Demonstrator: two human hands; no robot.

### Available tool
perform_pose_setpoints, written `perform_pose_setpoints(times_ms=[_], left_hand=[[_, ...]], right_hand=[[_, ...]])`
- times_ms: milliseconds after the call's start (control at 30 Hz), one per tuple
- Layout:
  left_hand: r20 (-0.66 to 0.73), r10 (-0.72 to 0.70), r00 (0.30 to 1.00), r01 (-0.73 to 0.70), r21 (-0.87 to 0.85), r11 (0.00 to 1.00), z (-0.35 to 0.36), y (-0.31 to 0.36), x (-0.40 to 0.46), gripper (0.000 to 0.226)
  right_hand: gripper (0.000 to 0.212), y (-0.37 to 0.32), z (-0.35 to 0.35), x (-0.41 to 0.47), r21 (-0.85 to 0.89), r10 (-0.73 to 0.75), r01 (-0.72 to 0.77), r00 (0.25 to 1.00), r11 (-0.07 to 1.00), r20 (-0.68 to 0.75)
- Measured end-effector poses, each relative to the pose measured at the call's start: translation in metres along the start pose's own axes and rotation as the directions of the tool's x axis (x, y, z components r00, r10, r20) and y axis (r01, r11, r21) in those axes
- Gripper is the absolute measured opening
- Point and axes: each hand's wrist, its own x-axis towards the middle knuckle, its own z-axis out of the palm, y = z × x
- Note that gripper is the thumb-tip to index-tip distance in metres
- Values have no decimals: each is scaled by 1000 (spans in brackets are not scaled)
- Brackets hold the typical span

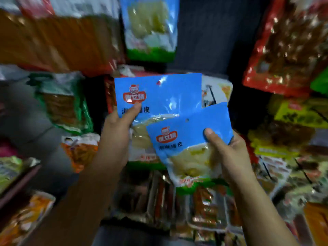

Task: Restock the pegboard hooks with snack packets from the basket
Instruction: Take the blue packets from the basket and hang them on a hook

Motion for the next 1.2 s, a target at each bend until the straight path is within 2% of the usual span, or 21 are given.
perform_pose_setpoints(times_ms=[133,267,333,400,533,600,700,800,933,1200], left_hand=[[152,100,983,-87,-90,992,-24,59,35,18],[387,75,919,5,-201,980,-28,100,65,24],[447,62,892,31,-198,980,-25,115,79,25],[444,75,893,10,-185,983,-22,127,93,26],[397,234,888,-214,-96,972,-15,156,119,27],[338,315,887,-316,-53,947,-8,168,131,26],[294,400,868,-421,10,907,11,183,146,5],[259,494,830,-524,59,850,31,192,162,27],[189,512,838,-533,83,842,46,191,176,30],[125,509,852,-523,158,838,46,187,193,29]], right_hand=[[15,-35,66,23,-4,-192,192,980,981,48],[28,-66,101,40,-21,-292,293,956,956,28],[31,-81,109,49,-59,-300,302,953,952,27],[22,-92,113,59,-67,-306,309,951,949,45],[17,-106,121,77,-103,-364,366,931,925,34],[8,-111,123,88,-109,-383,382,924,918,14],[7,-118,126,103,-97,-393,389,919,916,-30],[6,-125,127,118,-86,-378,373,925,924,-48],[10,-126,130,135,-70,-358,355,933,932,-34],[5,-118,134,155,-28,-347,347,938,937,9]])
